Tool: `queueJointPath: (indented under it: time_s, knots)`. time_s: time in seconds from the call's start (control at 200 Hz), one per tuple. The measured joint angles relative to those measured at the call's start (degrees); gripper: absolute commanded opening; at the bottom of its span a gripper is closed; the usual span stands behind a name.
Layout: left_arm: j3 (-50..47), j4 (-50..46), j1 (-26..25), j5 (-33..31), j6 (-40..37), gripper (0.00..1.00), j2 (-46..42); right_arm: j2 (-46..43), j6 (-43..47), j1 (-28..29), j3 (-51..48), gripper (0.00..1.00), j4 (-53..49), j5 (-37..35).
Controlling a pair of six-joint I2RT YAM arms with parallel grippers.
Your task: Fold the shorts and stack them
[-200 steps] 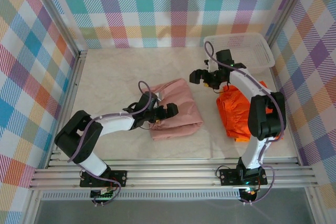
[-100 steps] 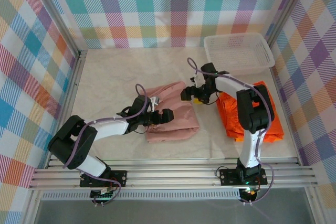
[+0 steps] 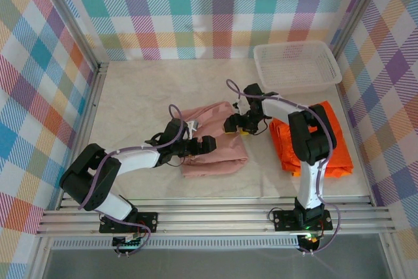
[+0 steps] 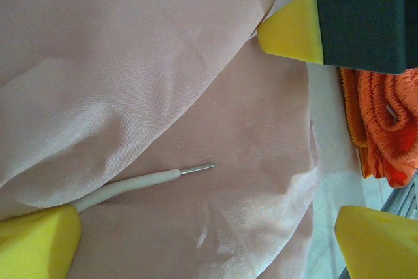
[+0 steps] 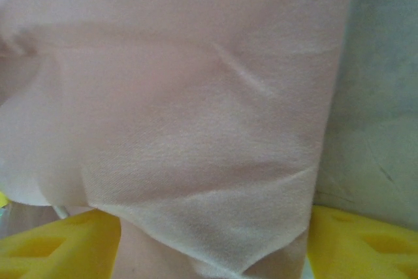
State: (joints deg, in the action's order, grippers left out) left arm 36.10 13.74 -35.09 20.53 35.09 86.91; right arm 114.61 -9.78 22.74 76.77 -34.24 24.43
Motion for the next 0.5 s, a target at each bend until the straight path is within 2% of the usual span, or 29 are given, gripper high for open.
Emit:
queueJointPath:
  time_s: [0.145,0.335,0.475,0.5]
  knots:
    - [0.0,0.1,0.0,0.0,0.0,1.0,0.0,0.4,0.1,1.2,0.1,0.45,0.5,-1.9]
    - [0.0,0.2,0.0,0.0,0.2,1.0,0.0,0.7,-0.8,3.4,0.2,0.28,1.4,-3.4]
    - [0.0,0.0,0.0,-0.2,0.7,1.0,-0.5,0.8,-1.1,5.1,0.2,0.01,1.7,-3.7]
    - [-0.1,-0.1,0.0,-0.4,1.0,1.0,-0.7,0.8,-1.4,5.2,0.2,0.0,1.6,-3.9]
